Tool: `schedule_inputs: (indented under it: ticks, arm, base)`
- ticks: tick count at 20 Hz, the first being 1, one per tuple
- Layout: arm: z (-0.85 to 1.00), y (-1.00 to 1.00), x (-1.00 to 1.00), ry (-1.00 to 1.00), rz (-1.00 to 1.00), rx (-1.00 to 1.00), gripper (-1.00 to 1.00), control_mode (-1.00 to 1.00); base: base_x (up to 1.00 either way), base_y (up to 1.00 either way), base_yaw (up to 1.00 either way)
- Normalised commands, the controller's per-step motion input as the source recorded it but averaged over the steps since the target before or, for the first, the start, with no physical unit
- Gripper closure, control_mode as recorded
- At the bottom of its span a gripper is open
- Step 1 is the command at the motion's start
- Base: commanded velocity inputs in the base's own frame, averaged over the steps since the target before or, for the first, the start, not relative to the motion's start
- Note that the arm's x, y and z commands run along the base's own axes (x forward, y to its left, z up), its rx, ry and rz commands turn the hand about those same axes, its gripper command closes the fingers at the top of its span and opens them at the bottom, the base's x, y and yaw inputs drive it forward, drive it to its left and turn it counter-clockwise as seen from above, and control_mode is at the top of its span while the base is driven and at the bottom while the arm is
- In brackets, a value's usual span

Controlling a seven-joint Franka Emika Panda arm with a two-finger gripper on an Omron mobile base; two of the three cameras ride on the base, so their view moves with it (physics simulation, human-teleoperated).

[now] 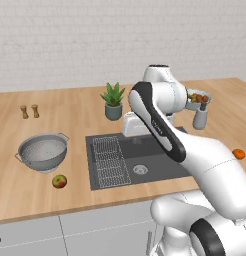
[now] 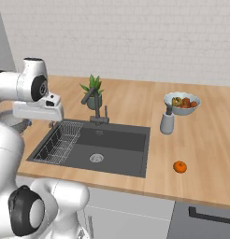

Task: Put the colander in the sink, put the apple, orange in the colander, and turn on the sink faucet and pour water over the colander.

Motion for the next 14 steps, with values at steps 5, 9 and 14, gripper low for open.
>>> schedule_inputs:
  ticks: [5,9,14]
  arm:
    - [0.0,0.76,0.0,0.08,0.0,0.0,-1.0,-1.0]
    - [-0.13,0.44,0.0,0.06,0.0,0.0,-1.0,-1.0]
    - [-0.11,0.44,0.08,0.01,0.0,0.0,-1.0,-1.0]
  base:
    - [0.0,0.0,0.0]
    - [0.0,0.0,0.0]
    - [0.0,0.0,0.0]
